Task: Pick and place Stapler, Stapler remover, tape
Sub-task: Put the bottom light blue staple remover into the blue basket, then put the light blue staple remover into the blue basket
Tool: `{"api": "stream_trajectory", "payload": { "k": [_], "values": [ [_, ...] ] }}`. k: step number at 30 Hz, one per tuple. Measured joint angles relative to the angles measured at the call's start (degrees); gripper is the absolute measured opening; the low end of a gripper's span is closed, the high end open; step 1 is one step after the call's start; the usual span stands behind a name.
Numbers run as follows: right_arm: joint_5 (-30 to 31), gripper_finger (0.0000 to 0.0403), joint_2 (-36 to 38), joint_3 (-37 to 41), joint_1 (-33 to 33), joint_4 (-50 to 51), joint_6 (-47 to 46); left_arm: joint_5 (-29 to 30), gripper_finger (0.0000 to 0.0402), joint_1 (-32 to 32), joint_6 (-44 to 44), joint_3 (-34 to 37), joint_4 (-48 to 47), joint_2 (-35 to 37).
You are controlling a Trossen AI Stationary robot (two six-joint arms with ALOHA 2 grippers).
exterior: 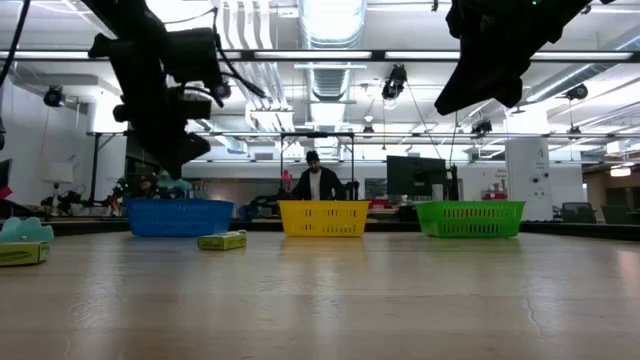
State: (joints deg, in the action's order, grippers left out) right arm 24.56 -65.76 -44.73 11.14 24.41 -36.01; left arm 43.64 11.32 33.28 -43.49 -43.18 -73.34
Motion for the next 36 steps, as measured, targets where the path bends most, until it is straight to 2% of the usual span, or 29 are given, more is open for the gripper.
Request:
{"api": "stream_trajectory", "payload": {
  "k": [7, 12, 22, 32, 36],
  "values": [
    [0.0, 0.007, 0.0, 0.0, 0.0, 0.1, 0.2, -0.9, 0.0014, 1.8, -0.6, 2.7, 5.4, 0.0],
    [0.1, 0.0074, 0.0, 0.0, 0.0, 0.1, 0.2, -4.8, 0.002, 2.2, -3.1, 3.4, 8.6, 0.0],
    [0.1, 0.0063, 0.0, 0.0, 0.0, 0.1, 0.2, -5.6, 0.0029, 2.3, -3.4, 3.5, 9.3, 0.0],
    [0.1, 0.0066, 0.0, 0.1, 0.0, 0.1, 0.1, -3.8, 0.0069, 2.9, -2.0, 3.5, 9.3, 0.0],
    [0.1, 0.0071, 0.0, 0.2, 0.0, 0.1, 0.1, -7.4, 0.0097, 2.2, -0.9, 3.4, 9.3, 0.5]
  ]
}}
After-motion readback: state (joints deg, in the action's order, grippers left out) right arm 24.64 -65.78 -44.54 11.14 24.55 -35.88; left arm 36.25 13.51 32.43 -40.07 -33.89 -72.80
